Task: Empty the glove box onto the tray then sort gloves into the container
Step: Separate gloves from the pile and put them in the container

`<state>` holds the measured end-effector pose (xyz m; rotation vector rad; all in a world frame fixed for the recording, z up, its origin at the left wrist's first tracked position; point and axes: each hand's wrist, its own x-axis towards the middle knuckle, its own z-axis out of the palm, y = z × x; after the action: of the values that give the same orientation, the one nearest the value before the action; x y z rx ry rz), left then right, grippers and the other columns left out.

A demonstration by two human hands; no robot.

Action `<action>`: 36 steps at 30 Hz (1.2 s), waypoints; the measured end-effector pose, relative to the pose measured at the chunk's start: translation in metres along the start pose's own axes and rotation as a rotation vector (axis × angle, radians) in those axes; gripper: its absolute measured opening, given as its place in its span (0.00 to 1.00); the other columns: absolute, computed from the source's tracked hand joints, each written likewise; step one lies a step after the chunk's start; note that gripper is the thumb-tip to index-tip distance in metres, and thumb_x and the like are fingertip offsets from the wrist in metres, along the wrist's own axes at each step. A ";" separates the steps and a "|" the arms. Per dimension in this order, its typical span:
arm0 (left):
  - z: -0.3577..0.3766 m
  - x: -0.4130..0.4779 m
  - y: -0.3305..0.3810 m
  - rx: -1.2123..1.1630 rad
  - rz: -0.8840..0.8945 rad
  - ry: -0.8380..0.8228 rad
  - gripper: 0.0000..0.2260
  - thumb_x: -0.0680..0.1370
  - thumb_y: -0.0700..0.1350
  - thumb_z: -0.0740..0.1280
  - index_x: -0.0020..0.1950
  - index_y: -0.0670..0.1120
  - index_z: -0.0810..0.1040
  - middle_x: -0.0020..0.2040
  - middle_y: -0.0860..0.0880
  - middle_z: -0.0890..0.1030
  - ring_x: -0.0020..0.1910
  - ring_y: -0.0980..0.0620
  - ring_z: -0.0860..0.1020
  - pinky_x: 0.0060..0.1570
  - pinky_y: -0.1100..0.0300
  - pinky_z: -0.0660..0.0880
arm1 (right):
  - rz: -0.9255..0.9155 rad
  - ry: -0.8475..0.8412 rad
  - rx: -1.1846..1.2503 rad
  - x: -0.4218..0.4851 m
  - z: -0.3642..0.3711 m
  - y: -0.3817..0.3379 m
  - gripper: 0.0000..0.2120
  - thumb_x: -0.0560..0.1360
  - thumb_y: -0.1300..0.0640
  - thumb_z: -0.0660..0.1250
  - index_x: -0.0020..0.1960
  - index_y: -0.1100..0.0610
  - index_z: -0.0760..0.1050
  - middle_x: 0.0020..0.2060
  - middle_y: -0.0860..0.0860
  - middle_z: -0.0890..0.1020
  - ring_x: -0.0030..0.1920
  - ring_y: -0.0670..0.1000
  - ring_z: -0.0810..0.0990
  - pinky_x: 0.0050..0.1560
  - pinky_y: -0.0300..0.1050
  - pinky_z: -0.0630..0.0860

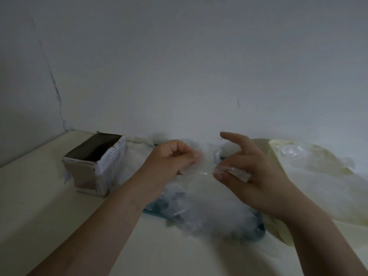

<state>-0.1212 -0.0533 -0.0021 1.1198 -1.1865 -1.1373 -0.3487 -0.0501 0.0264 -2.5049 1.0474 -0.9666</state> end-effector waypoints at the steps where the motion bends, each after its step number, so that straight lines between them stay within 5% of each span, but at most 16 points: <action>1: -0.001 -0.001 0.003 -0.032 0.007 -0.018 0.04 0.78 0.42 0.74 0.49 0.41 0.83 0.48 0.39 0.87 0.41 0.50 0.83 0.41 0.59 0.79 | -0.030 0.000 0.009 0.000 -0.001 -0.001 0.05 0.75 0.53 0.76 0.45 0.42 0.85 0.76 0.44 0.68 0.60 0.40 0.80 0.57 0.30 0.73; 6: -0.007 -0.010 0.017 -0.111 0.021 -0.251 0.06 0.78 0.44 0.71 0.52 0.45 0.86 0.46 0.40 0.84 0.45 0.44 0.81 0.48 0.53 0.80 | 0.017 -0.138 0.202 0.000 0.004 -0.007 0.03 0.74 0.55 0.77 0.43 0.48 0.88 0.64 0.35 0.80 0.77 0.39 0.65 0.70 0.37 0.70; 9: -0.005 -0.014 0.020 -0.141 -0.038 -0.296 0.10 0.77 0.46 0.70 0.54 0.45 0.87 0.52 0.34 0.84 0.50 0.43 0.82 0.53 0.51 0.80 | 0.090 -0.150 0.449 0.001 0.011 -0.005 0.07 0.75 0.55 0.76 0.43 0.58 0.87 0.55 0.53 0.86 0.59 0.46 0.82 0.56 0.44 0.79; 11: -0.006 -0.013 0.022 -0.071 -0.060 -0.181 0.08 0.79 0.48 0.70 0.53 0.48 0.88 0.50 0.33 0.82 0.47 0.46 0.80 0.49 0.53 0.79 | 0.115 -0.163 0.506 0.000 0.013 -0.002 0.13 0.78 0.53 0.74 0.40 0.62 0.83 0.38 0.59 0.83 0.39 0.51 0.79 0.42 0.47 0.74; 17: -0.019 0.001 0.021 -0.109 -0.091 0.176 0.13 0.80 0.56 0.71 0.52 0.48 0.88 0.34 0.44 0.75 0.30 0.50 0.75 0.29 0.61 0.73 | 0.192 -0.051 0.483 0.000 0.012 -0.001 0.11 0.78 0.56 0.73 0.38 0.60 0.83 0.34 0.57 0.82 0.36 0.49 0.79 0.41 0.39 0.73; 19: -0.018 0.003 0.021 -0.251 -0.202 0.110 0.20 0.78 0.62 0.69 0.52 0.46 0.87 0.36 0.46 0.81 0.32 0.51 0.81 0.35 0.58 0.77 | 0.173 0.018 0.458 0.001 0.013 -0.002 0.11 0.78 0.58 0.72 0.38 0.60 0.82 0.34 0.55 0.83 0.37 0.49 0.81 0.41 0.36 0.74; 21: -0.017 -0.001 0.019 -0.365 -0.317 -0.121 0.27 0.74 0.67 0.69 0.54 0.43 0.87 0.45 0.44 0.87 0.44 0.47 0.87 0.46 0.53 0.82 | 0.174 0.087 0.452 0.001 0.014 -0.001 0.12 0.79 0.58 0.71 0.37 0.59 0.82 0.33 0.54 0.83 0.36 0.47 0.81 0.41 0.33 0.74; 24: -0.014 -0.003 0.007 -0.327 -0.239 -0.331 0.30 0.73 0.58 0.77 0.65 0.36 0.81 0.65 0.33 0.81 0.63 0.35 0.81 0.66 0.38 0.76 | 0.211 0.138 0.440 0.001 0.014 0.002 0.13 0.79 0.59 0.71 0.36 0.60 0.81 0.32 0.54 0.83 0.34 0.46 0.80 0.39 0.34 0.74; 27: -0.015 0.002 0.001 -0.329 -0.195 -0.200 0.11 0.75 0.45 0.73 0.53 0.40 0.87 0.51 0.38 0.85 0.47 0.43 0.84 0.48 0.50 0.83 | 0.282 0.165 0.445 0.001 0.016 0.008 0.14 0.80 0.59 0.70 0.36 0.62 0.79 0.31 0.58 0.81 0.32 0.48 0.77 0.36 0.36 0.72; 30: -0.018 0.005 0.000 -0.250 -0.190 -0.105 0.08 0.76 0.45 0.73 0.49 0.42 0.88 0.34 0.47 0.75 0.32 0.53 0.74 0.34 0.60 0.77 | 0.383 0.227 0.485 0.001 0.021 0.016 0.14 0.81 0.59 0.70 0.38 0.65 0.77 0.29 0.58 0.79 0.30 0.49 0.75 0.33 0.35 0.71; 36: -0.017 -0.001 0.010 0.012 -0.227 -0.038 0.12 0.80 0.56 0.70 0.50 0.50 0.89 0.37 0.56 0.81 0.34 0.56 0.78 0.37 0.62 0.75 | 0.467 0.312 0.409 0.003 0.030 0.025 0.16 0.82 0.53 0.68 0.40 0.62 0.76 0.27 0.52 0.75 0.28 0.48 0.71 0.32 0.44 0.69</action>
<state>-0.1038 -0.0508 0.0069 1.2712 -1.1170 -1.3293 -0.3405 -0.0700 -0.0065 -1.7152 1.2893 -1.2824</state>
